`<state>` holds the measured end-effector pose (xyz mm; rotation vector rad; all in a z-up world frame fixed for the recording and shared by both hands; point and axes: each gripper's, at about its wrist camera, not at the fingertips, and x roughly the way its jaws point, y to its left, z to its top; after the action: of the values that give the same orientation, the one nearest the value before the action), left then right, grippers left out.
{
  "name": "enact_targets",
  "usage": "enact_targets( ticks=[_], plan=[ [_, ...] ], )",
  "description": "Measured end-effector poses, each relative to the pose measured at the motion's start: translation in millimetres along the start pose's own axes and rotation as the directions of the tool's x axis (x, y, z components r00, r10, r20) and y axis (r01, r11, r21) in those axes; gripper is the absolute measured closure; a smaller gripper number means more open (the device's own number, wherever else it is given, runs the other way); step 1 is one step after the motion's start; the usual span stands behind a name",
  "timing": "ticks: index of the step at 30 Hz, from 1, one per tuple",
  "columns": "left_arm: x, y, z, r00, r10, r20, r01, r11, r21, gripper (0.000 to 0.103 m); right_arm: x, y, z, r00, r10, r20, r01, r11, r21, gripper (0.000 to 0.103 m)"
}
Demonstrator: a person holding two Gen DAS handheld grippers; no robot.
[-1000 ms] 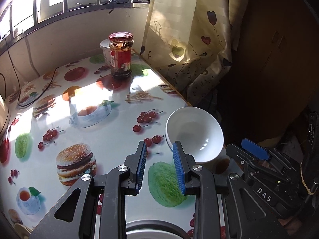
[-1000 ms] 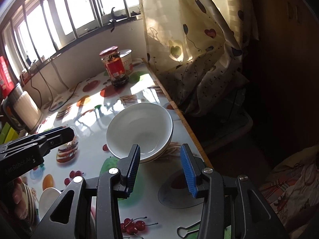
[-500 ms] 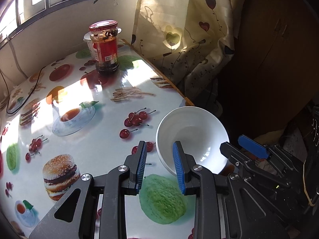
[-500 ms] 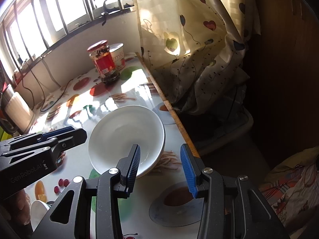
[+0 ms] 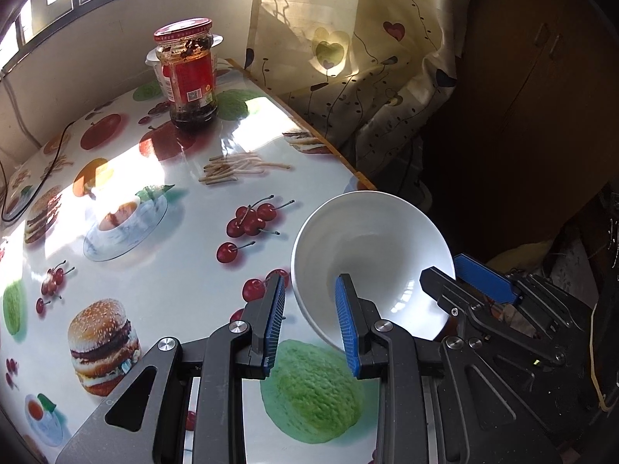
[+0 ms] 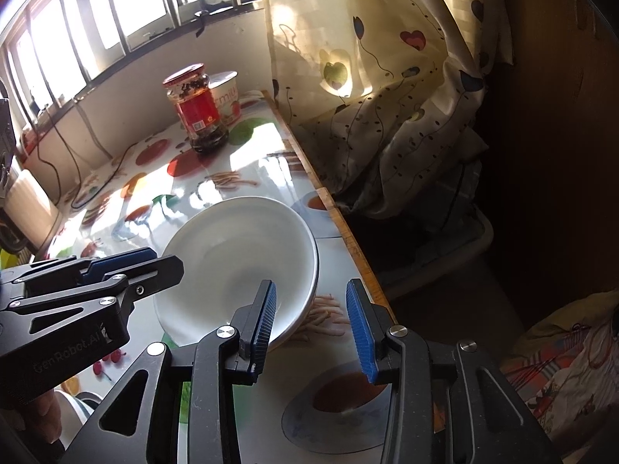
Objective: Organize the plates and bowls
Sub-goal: 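Lift the blue-striped bowl off the table with both tools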
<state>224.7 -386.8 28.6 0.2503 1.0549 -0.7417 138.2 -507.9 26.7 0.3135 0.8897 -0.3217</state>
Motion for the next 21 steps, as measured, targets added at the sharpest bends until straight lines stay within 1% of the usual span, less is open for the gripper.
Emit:
enact_targets(
  ticks=[4, 5, 6, 8, 10, 12, 21],
  plan=[
    [4.5, 1.9, 0.0, 1.0, 0.001, -0.014, -0.002, 1.0, -0.008, 0.075, 3.3, 1.6, 0.5, 1.0, 0.01, -0.006, -0.01, 1.0, -0.003, 0.079],
    [5.5, 1.9, -0.3, 1.0, -0.002, -0.018, 0.002, 1.0, -0.008, 0.075, 3.5, 1.9, 0.6, 1.0, 0.011, -0.003, -0.011, 1.0, -0.001, 0.079],
    [6.5, 1.5, -0.8, 1.0, -0.002, -0.021, 0.002, 1.0, -0.005, 0.08, 3.6, 1.9, 0.5, 1.0, 0.014, -0.003, -0.014, 1.0, 0.002, 0.081],
    [7.8, 1.5, -0.6, 1.0, 0.005, -0.022, -0.005, 1.0, -0.004, 0.085, 4.1, 2.6, 0.6, 1.0, 0.017, -0.003, -0.017, 1.0, 0.003, 0.082],
    [7.9, 1.7, -0.1, 1.0, 0.013, -0.018, -0.013, 1.0, 0.0, 0.088, 4.3, 3.1, 1.0, 1.0, 0.019, -0.004, -0.019, 1.0, 0.0, 0.085],
    [8.4, 2.6, 0.2, 1.0, 0.018, -0.019, -0.018, 1.0, 0.0, 0.091, 4.6, 3.0, 1.5, 1.0, 0.017, -0.003, -0.017, 1.0, 0.001, 0.085],
    [8.4, 2.0, 0.7, 1.0, 0.018, -0.017, -0.018, 1.0, -0.003, 0.091, 4.6, 3.3, 1.2, 1.0, 0.014, 0.002, -0.014, 1.0, 0.009, 0.085]
  ],
)
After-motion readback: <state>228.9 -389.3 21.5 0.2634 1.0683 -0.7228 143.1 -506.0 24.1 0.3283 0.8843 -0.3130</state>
